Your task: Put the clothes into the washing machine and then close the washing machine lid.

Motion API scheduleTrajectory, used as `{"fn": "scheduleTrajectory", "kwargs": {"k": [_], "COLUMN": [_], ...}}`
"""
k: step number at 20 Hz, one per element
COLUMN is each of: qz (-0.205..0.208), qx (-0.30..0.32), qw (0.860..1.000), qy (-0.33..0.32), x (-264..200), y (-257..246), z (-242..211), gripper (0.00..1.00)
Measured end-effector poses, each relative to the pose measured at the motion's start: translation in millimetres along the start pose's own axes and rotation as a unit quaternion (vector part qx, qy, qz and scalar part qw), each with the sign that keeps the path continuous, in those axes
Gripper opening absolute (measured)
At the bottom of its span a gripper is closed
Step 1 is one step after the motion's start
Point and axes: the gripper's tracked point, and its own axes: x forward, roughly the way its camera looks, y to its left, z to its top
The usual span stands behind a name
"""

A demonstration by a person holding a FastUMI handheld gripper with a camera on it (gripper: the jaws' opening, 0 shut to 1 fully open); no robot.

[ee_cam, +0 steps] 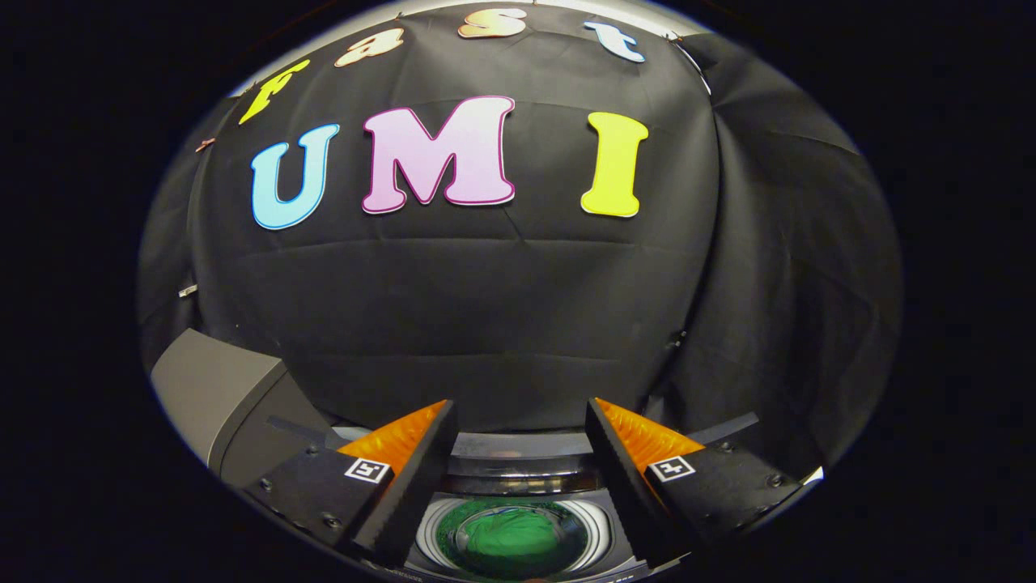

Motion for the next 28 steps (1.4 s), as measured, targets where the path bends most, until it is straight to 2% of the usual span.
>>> {"fn": "scheduleTrajectory", "kwargs": {"k": [8,12,16,19,23,25,26,28], "qz": [0.001,0.005,0.023,0.033,0.054,0.060,0.048,0.023], "qx": [-0.001,-0.043,-0.034,-0.018,-0.012,-0.007,-0.010,-0.022], "qw": [1.000,0.995,0.996,0.998,0.996,0.990,0.984,0.964], "qy": [0.025,0.095,0.082,0.041,-0.064,-0.129,-0.173,-0.263], "x": [-31.7,-41.0,-63.6,-79.7,-118.5,-149.6,-169.2,-210.0], "y": [4.2,8.8,29.1,51.2,90.5,108.0,104.7,106.3], "z": [-37.2,-94.9,-95.1,-65.0,22.1,79.9,113.3,163.5], "gripper": [0.99,0.99,0.99,0.99,0.99,0.99,0.99,0.98]}}
